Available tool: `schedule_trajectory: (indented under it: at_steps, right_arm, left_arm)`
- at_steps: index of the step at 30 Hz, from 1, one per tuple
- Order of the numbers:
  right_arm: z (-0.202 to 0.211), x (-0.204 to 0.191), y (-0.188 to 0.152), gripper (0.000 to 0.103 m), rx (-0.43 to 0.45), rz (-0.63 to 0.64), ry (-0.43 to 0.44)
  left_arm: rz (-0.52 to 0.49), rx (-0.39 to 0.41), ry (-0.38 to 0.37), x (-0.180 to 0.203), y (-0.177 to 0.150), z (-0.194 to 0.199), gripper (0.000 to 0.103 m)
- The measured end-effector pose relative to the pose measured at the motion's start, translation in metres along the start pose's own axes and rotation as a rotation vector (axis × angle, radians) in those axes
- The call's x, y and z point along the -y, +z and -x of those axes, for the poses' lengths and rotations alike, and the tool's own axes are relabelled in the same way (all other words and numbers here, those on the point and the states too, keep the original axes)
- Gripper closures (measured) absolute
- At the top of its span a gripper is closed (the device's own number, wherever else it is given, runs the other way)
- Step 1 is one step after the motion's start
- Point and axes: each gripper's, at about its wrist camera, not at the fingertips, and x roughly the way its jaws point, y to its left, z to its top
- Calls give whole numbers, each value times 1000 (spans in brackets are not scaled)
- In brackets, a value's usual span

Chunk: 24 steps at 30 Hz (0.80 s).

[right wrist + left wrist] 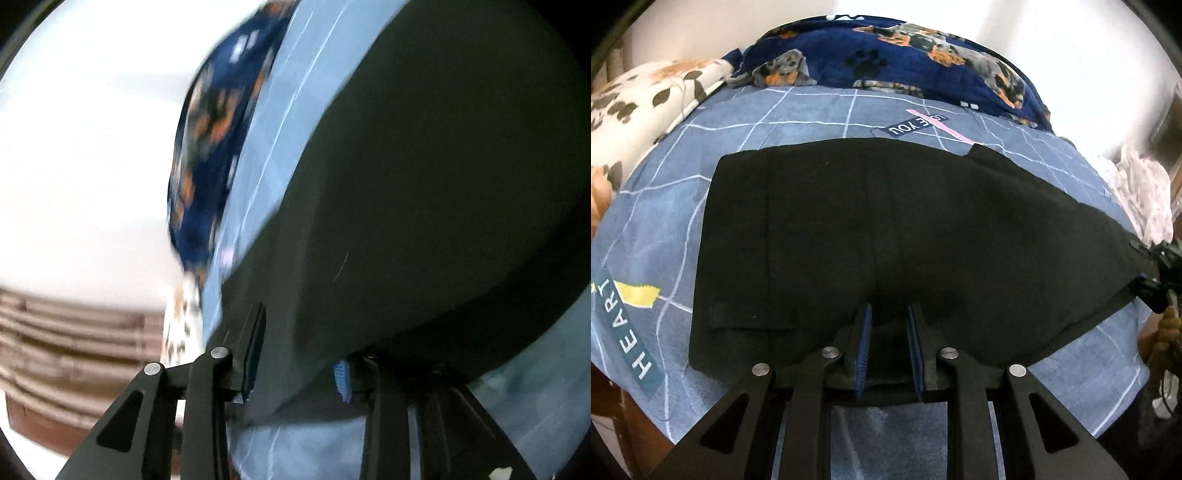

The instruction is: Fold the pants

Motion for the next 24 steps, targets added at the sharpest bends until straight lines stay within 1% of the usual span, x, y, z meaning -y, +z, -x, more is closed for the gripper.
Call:
schedule_trajectory:
  at_steps: [1,2,3,4,5,8,9,10,11,12,13,15,17,19,21,23,24]
  right_arm:
    - [16,14,17,71,56,-44,6]
    - [29,27,31,71,99,-89,32]
    - [42,40,44,73,145,-126,38]
    - [56,51,55,80,191,-154,35]
    - [65,60,64,87,215,-173,36]
    - [108,95,81,96,327,-257,52]
    - [117,103,85,97,338,-269,50]
    - [125,109,87,103,352,-280,35]
    - [132,116,87,103,362,-289,27]
    - [136,118,89,103,348,-287,42]
    - [137,113,89,103,337,-261,-2]
    - [139,104,89,101,330,-213,-53]
    - [144,104,89,101,328,-225,-45]
    - [154,107,90,101,342,-233,-44]
    - [171,118,89,101,368,-257,-54]
    - [180,130,87,101,385,-278,-65]
    - [182,137,85,101,381,-295,-37]
  left_arm:
    - [4,2,-2,-2,0,0,81]
    - [5,6,-3,-3,-1,2,81]
    - [6,9,-2,-2,-2,1,81]
    - [4,10,-2,-2,-2,1,81]
    - [-1,10,0,-1,-2,0,81]
    - [-6,6,-1,-2,-2,0,79]
    - [-1,3,-7,-3,-1,0,79]
    - [1,0,-9,-4,-1,0,79]
    - [0,-2,-10,-4,-1,0,79]
    - [-3,-4,-11,-4,-1,0,79]
    - [-5,-7,-11,-5,0,0,79]
    - [-9,-13,-2,-6,2,0,79]
    - [-16,-15,10,-7,3,1,79]
    - [-5,-19,-1,-12,3,1,79]
    - [11,-20,-14,-14,3,2,79]
    - [-5,-21,-5,-12,2,1,79]
    - [-23,-20,6,-9,1,1,79]
